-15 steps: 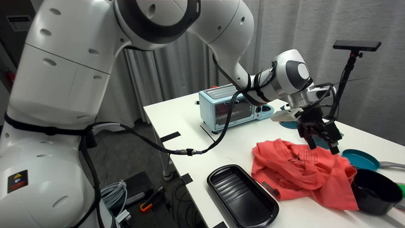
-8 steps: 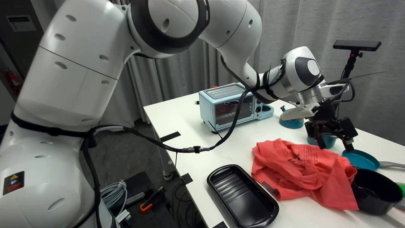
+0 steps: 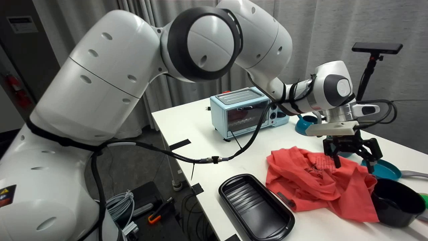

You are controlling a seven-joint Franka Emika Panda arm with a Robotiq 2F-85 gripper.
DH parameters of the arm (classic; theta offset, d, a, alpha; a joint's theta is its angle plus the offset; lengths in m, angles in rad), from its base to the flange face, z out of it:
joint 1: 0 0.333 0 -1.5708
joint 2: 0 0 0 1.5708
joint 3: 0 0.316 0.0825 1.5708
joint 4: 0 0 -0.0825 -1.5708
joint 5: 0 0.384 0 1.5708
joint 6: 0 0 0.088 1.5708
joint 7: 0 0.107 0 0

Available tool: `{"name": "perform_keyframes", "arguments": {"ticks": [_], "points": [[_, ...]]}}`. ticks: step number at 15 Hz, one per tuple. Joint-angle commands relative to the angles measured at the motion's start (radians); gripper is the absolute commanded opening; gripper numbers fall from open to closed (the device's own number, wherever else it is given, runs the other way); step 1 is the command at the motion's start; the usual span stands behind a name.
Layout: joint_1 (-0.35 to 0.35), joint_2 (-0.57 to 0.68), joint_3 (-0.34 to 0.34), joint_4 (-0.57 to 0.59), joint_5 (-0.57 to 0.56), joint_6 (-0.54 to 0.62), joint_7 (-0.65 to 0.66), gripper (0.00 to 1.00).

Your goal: Completely fold the red cloth

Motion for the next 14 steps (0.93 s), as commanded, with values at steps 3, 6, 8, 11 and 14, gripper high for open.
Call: {"name": "perform_keyframes", "arguments": {"ticks": [3, 6, 8, 11, 14], "points": [[-0.031, 0.1, 0.003, 0.155, 0.019, -0.016, -0.082, 1.0], [-0.04, 0.13, 0.005, 0.198, 0.022, -0.019, -0.103, 1.0], [-0.047, 0.157, 0.01, 0.231, 0.03, -0.037, -0.125, 1.0], [-0.055, 0.187, 0.016, 0.263, 0.041, -0.051, -0.151, 0.9], [-0.058, 0.211, 0.016, 0.292, 0.053, -0.069, -0.161, 0.64]]}}
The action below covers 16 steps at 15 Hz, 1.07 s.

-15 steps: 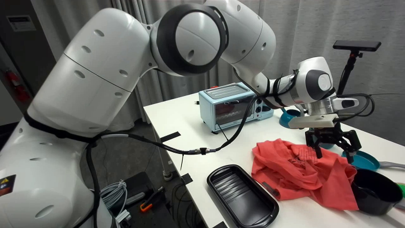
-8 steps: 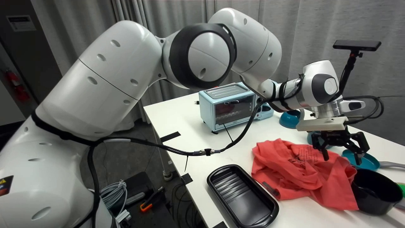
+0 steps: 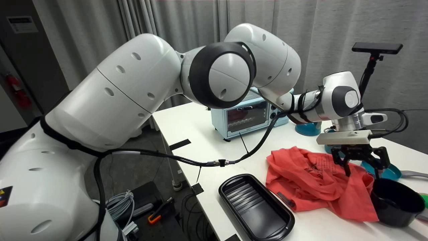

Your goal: Completely fold the red cloth

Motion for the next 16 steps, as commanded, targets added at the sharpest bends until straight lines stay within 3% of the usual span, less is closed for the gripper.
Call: {"name": "perform_keyframes", "arguments": {"ticks": [1, 8, 14, 15, 16], "points": [[-0.023, 0.054, 0.017, 0.102, 0.042, -0.061, -0.054, 0.56], [-0.011, 0.026, -0.008, 0.107, 0.014, -0.047, -0.034, 0.04], [0.037, -0.01, -0.07, 0.059, -0.078, -0.055, -0.017, 0.07], [0.049, -0.013, -0.086, 0.053, -0.101, -0.066, -0.009, 0.51], [0.056, -0.015, -0.094, 0.047, -0.116, -0.072, -0.004, 0.54]]}}
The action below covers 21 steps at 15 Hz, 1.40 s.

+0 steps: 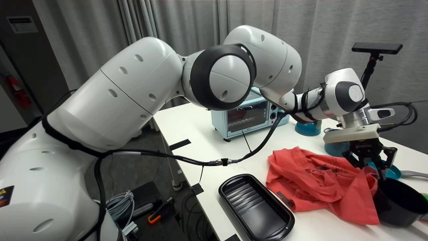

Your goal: Completely fold the red cloth

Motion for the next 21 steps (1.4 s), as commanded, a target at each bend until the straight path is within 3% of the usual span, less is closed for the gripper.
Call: {"name": "perform_keyframes", "arguments": {"ticks": [1, 5, 13, 14, 15, 16, 21], "points": [[0.051, -0.035, -0.058, -0.011, -0.084, -0.025, 0.004, 0.61], [0.073, -0.053, -0.071, -0.015, -0.125, -0.02, 0.003, 0.9], [0.049, -0.025, -0.002, -0.012, -0.066, -0.023, -0.021, 0.94], [0.051, -0.016, 0.002, -0.008, -0.056, -0.034, -0.017, 0.92], [0.053, -0.012, 0.001, -0.011, -0.051, -0.041, -0.008, 0.7], [0.056, -0.006, -0.002, -0.009, -0.05, -0.049, -0.002, 0.69], [0.051, 0.005, -0.004, -0.002, -0.041, -0.083, 0.01, 0.29]]}}
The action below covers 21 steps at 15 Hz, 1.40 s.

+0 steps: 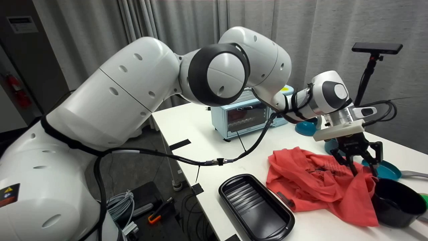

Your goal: Completely fold the red cloth

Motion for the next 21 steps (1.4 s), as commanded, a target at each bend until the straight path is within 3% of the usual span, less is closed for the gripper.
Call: {"name": "perform_keyframes", "arguments": {"ticks": [1, 4, 5, 12, 21], "points": [[-0.009, 0.005, 0.004, 0.023, 0.021, -0.043, 0.002, 0.23], [-0.017, -0.004, 0.011, 0.027, 0.028, -0.044, -0.013, 0.01], [-0.016, -0.011, 0.012, 0.022, 0.027, -0.038, -0.012, 0.0], [0.011, -0.142, 0.027, -0.081, 0.01, 0.003, -0.041, 0.01], [0.018, -0.385, 0.215, -0.338, 0.079, 0.015, -0.271, 0.01]]}}
